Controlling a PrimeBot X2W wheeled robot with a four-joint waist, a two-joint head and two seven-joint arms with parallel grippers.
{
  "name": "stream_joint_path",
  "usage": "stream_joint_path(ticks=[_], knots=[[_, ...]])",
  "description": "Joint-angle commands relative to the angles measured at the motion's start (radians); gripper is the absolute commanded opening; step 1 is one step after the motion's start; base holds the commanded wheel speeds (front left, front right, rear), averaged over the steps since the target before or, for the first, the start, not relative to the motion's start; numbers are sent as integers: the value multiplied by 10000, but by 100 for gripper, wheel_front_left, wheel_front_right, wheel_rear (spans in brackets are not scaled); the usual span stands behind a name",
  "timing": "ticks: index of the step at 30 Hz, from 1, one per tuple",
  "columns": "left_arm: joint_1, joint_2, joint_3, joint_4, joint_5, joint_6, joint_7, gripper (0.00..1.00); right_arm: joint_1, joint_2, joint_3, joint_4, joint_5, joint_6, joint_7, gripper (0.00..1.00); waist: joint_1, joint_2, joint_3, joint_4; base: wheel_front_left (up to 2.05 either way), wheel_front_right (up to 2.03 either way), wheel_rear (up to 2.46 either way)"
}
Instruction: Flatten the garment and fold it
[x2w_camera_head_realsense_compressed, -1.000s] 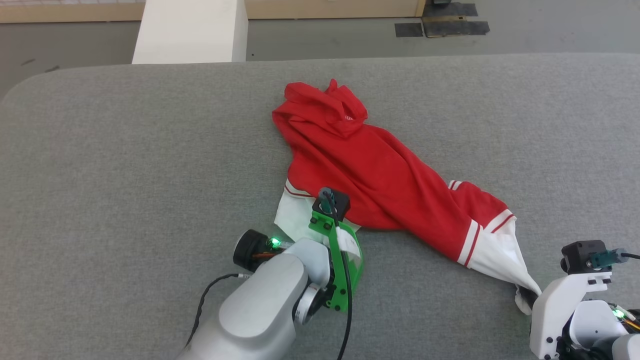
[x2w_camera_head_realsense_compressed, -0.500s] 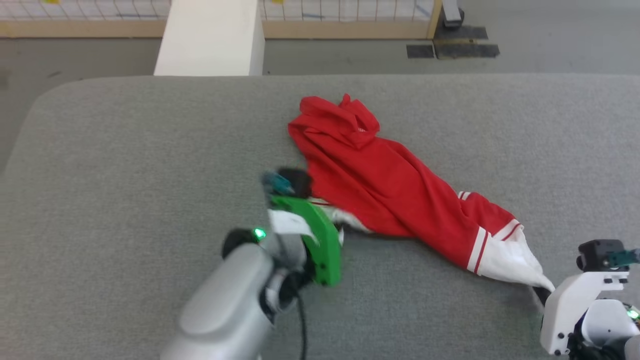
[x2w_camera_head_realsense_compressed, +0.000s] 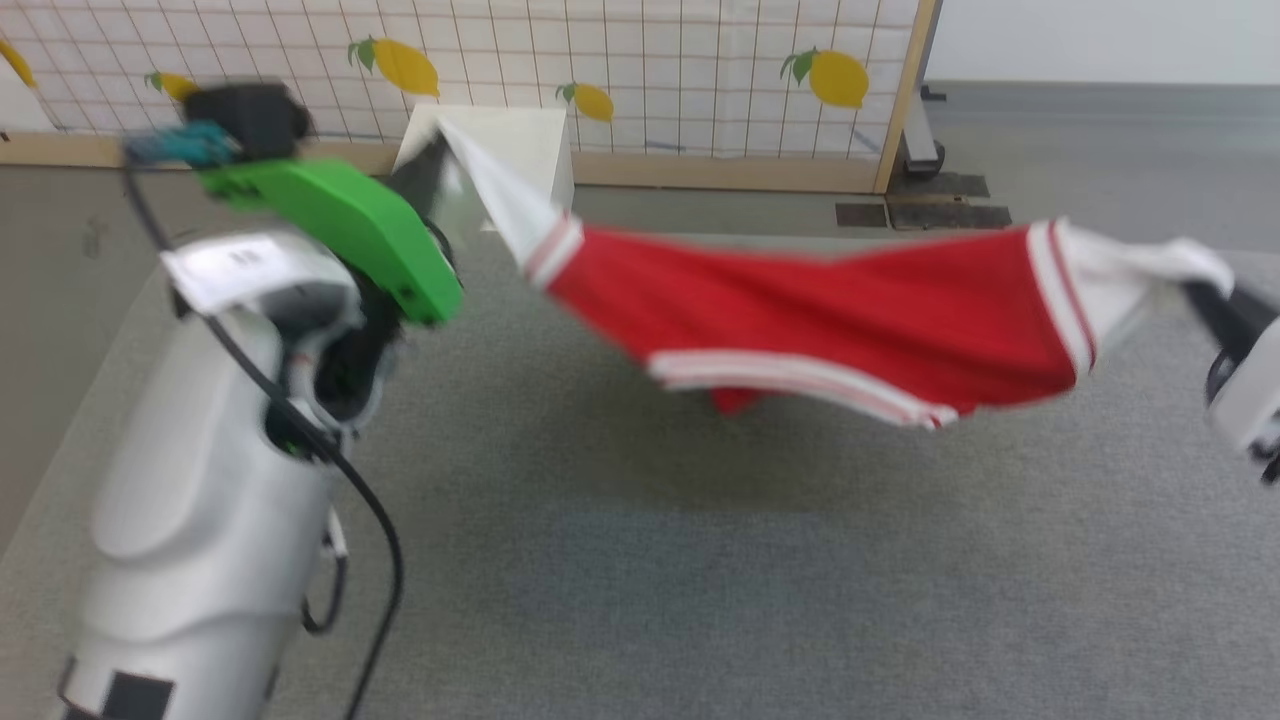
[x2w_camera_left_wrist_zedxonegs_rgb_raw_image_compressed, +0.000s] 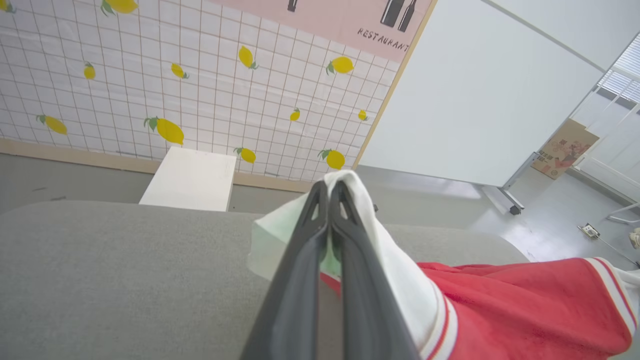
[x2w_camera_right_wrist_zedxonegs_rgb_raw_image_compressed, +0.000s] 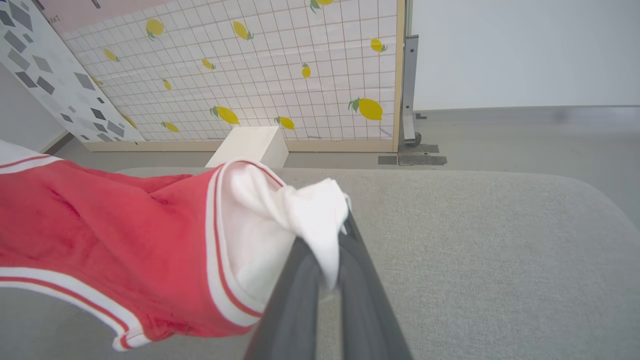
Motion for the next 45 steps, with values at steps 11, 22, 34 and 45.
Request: stream_joint_path(ticks=[11, 22, 34, 45], knots=[[-2221, 609, 973, 63, 633, 237, -1102, 0, -3548, 53, -624, 606, 828, -15, -408, 0, 0, 0, -348, -169, 0, 0, 0], [-4002, 820, 498, 1284, 1127, -139, -930, 0, -6088, -77, -384, 2023, 95, -15, -540, 0, 0, 0, 1250, -364, 0, 0, 0], [-7816, 823, -18, 2806, 2789, 338, -1660, 0, -10795, 188, 368, 4941, -1440, -15, -2454, 0, 0, 0, 4180, -833, 0, 0, 0], [-7665, 254, 187, 3991, 2340, 33, -3075, 0, -10784, -330, 535, 6270, -1118, -15, -3557, 0, 0, 0, 4760, -242, 0, 0, 0]])
